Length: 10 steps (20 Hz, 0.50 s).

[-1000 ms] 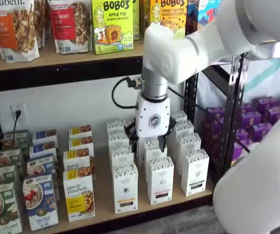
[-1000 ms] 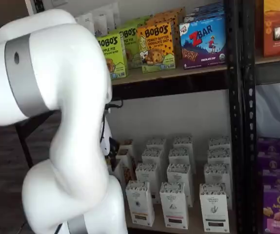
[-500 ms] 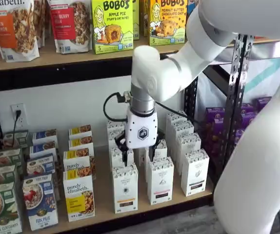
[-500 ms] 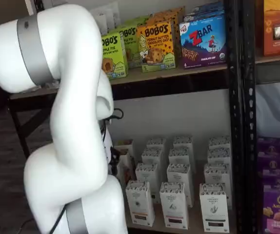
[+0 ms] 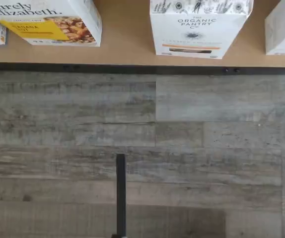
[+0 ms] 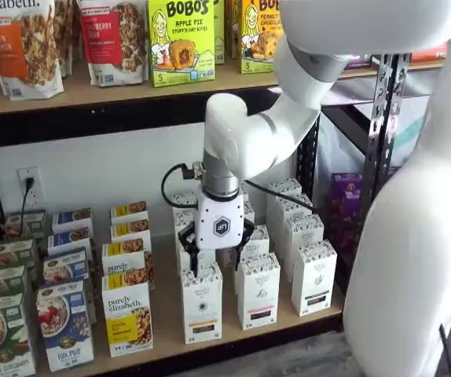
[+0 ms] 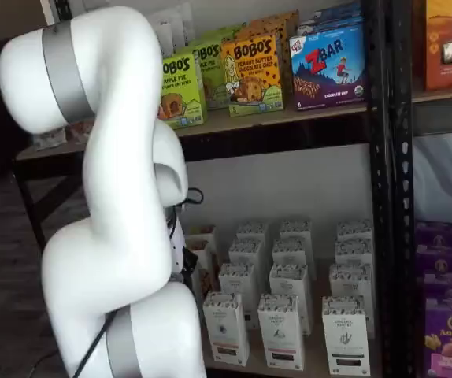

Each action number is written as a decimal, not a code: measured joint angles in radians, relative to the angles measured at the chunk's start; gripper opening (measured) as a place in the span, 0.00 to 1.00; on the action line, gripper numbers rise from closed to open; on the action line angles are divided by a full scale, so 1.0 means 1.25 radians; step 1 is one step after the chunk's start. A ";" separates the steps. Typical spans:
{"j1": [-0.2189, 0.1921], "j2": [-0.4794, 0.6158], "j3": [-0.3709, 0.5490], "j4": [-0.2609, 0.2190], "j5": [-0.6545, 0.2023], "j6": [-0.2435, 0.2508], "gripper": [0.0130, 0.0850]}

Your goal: Pick up the white box with a yellow strip in the middle, on the bottom shelf, the fourth box from the left

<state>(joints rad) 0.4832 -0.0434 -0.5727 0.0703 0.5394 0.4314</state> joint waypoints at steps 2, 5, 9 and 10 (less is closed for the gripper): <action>0.001 0.020 -0.007 0.005 -0.014 -0.004 1.00; 0.001 0.053 -0.016 0.016 -0.042 -0.015 1.00; 0.000 0.104 -0.037 0.033 -0.073 -0.034 1.00; -0.002 0.116 -0.044 0.033 -0.077 -0.035 1.00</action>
<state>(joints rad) 0.4813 0.1022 -0.6272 0.1118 0.4434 0.3877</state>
